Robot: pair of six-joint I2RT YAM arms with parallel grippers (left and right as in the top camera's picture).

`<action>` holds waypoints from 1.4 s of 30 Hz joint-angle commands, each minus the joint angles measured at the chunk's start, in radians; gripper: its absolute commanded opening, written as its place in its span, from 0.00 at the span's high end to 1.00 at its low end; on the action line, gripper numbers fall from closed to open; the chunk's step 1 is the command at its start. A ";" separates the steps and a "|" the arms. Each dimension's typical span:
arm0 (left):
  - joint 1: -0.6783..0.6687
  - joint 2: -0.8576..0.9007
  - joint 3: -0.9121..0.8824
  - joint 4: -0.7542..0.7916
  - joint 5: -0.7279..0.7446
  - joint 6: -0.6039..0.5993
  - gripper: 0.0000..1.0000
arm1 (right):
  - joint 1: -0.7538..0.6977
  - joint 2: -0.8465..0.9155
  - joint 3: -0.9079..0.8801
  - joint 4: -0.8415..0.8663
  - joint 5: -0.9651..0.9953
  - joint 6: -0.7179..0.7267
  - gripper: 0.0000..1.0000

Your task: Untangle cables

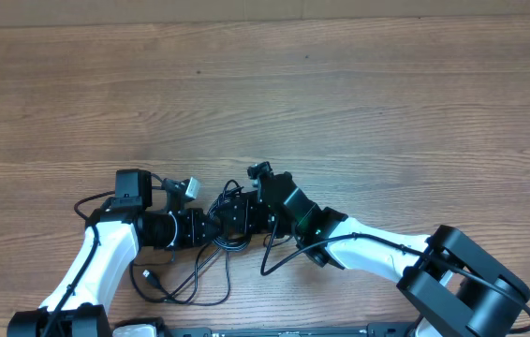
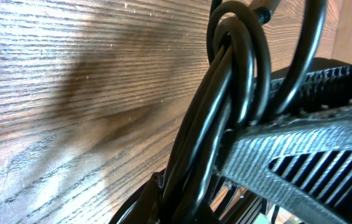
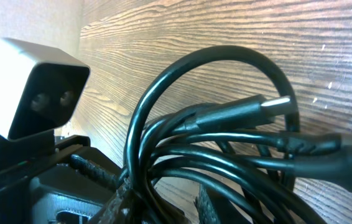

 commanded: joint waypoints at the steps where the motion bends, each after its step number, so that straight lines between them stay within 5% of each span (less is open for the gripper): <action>1: -0.007 -0.005 -0.003 -0.003 0.047 0.027 0.96 | 0.013 0.015 0.010 -0.010 0.063 -0.005 0.75; 8: -0.007 -0.005 -0.003 -0.003 0.047 0.027 0.96 | 0.027 0.055 0.010 0.021 0.071 -0.004 0.83; 11: -0.007 -0.005 -0.003 -0.003 0.047 0.027 0.96 | 0.027 0.058 0.010 0.039 0.063 -0.004 0.96; 20: -0.007 -0.005 -0.003 -0.003 0.016 0.026 0.96 | -0.015 0.042 0.010 0.088 -0.153 -0.029 0.96; 32: -0.007 -0.005 -0.003 0.029 -0.010 0.022 0.96 | -0.226 -0.051 0.010 0.301 -0.766 -0.084 0.96; 42: -0.007 -0.005 -0.003 0.060 0.016 -0.063 0.96 | -0.388 -0.055 0.010 0.318 -0.804 0.045 0.92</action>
